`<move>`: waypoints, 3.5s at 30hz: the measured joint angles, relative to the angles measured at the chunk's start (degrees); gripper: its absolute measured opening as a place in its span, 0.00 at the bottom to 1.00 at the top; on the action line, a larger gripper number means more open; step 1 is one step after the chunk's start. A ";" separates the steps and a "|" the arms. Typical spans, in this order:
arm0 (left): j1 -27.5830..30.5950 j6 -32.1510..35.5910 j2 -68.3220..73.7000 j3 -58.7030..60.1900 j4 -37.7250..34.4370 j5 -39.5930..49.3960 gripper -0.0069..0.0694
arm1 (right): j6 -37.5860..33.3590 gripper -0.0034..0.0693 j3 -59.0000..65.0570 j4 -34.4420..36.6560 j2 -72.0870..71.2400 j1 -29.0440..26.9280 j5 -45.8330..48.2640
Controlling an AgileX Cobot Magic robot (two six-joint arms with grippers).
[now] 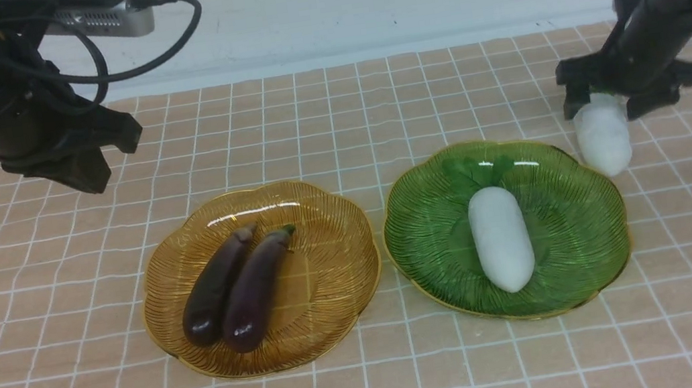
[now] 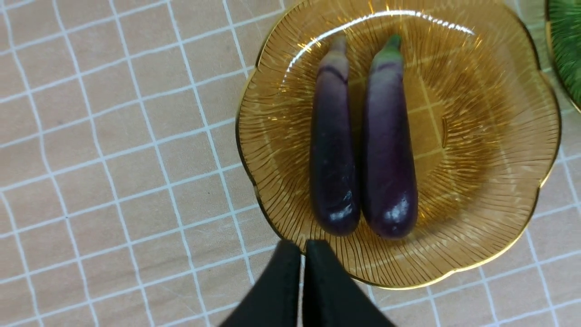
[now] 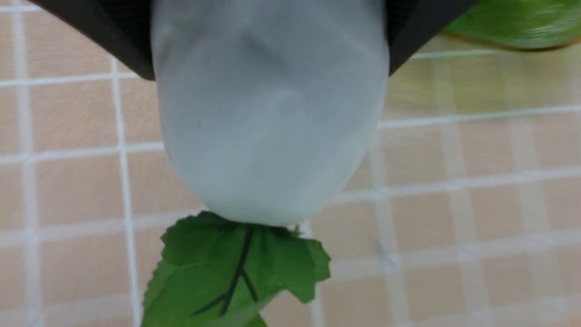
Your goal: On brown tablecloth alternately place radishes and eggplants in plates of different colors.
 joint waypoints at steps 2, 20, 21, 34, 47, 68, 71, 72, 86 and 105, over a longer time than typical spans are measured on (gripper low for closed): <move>0.00 0.00 -1.44 0.33 -0.14 0.00 0.09 | -1.39 0.74 1.42 2.14 -5.85 0.22 0.25; 0.00 -2.63 -41.86 29.33 -2.96 0.34 0.09 | -5.01 0.92 32.24 8.29 -14.13 8.60 -3.76; 0.00 -2.80 -44.14 30.13 -2.96 0.46 0.09 | -4.84 0.95 32.24 8.24 -14.13 8.66 -3.75; 0.00 -8.99 -60.10 33.44 -1.72 1.62 0.09 | -9.66 0.37 35.37 7.22 -35.33 8.66 0.18; 0.00 -9.03 -60.35 34.45 -1.66 1.62 0.09 | -11.45 0.03 57.24 10.00 -89.23 8.66 -24.08; 0.04 -3.79 -68.97 40.94 -2.13 -16.03 0.09 | -11.10 0.03 105.83 10.02 -130.46 8.66 -68.31; 0.04 -3.89 -75.36 45.62 -2.13 -18.88 0.09 | -11.10 0.03 105.83 10.02 -130.46 8.66 -68.38; 0.04 -4.45 -76.69 47.02 -2.13 -19.76 0.09 | -11.10 0.03 105.83 10.02 -130.46 8.66 -68.38; 0.04 -9.14 -82.26 69.24 -2.12 -26.63 0.09 | -11.10 0.03 105.87 10.02 -130.46 8.66 -68.38; 3.03 -5.92 -87.08 80.58 5.63 -44.95 0.09 | -11.10 0.03 105.87 10.02 -130.46 8.66 -68.38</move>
